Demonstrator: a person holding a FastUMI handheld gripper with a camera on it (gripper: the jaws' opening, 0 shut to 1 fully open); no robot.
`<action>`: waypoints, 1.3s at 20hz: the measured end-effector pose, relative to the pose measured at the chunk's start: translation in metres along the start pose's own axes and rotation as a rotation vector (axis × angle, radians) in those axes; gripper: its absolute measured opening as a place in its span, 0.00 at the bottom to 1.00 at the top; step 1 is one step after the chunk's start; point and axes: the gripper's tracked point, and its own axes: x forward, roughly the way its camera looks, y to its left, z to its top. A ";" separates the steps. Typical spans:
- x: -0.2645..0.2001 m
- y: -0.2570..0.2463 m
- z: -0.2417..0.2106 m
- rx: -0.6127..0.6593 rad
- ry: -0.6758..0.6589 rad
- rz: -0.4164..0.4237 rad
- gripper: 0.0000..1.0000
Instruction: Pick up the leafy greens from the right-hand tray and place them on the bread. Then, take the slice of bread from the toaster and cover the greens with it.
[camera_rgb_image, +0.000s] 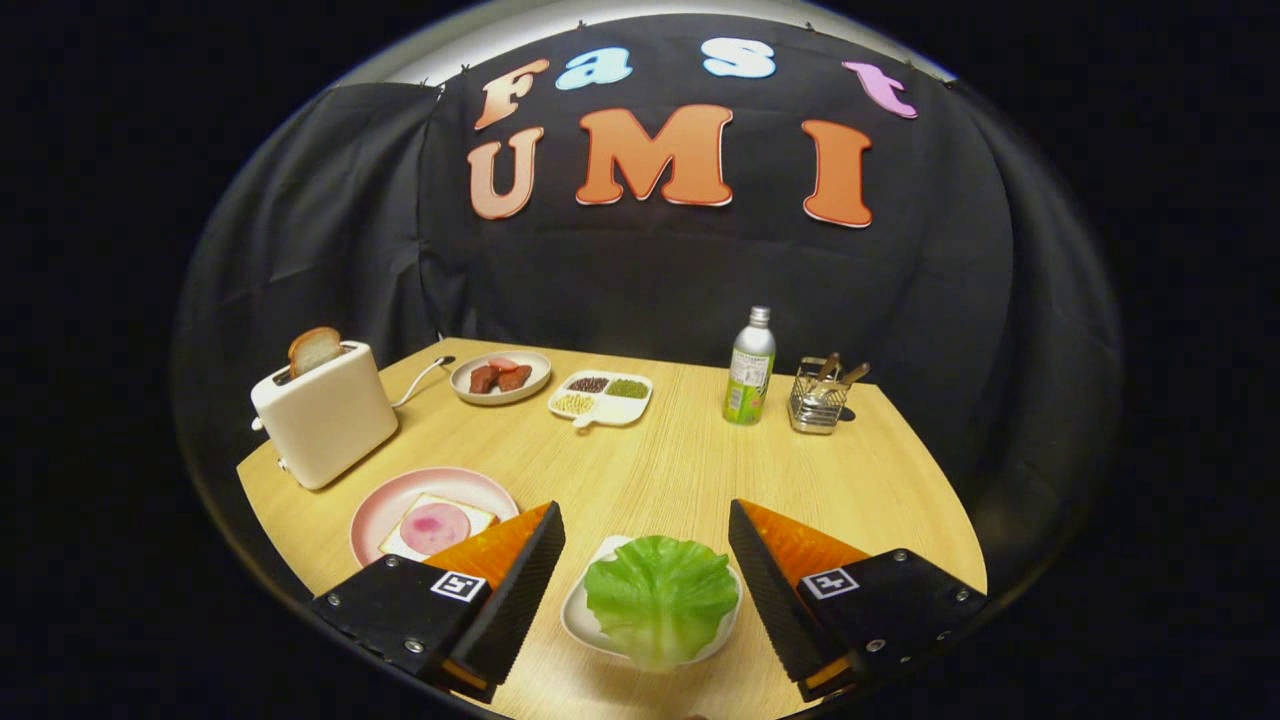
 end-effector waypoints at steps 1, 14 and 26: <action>0.004 0.003 -0.009 -0.008 0.039 0.015 0.99; 0.037 0.005 -0.074 -0.072 0.348 0.076 0.95; 0.059 -0.001 -0.115 -0.035 0.491 0.063 0.78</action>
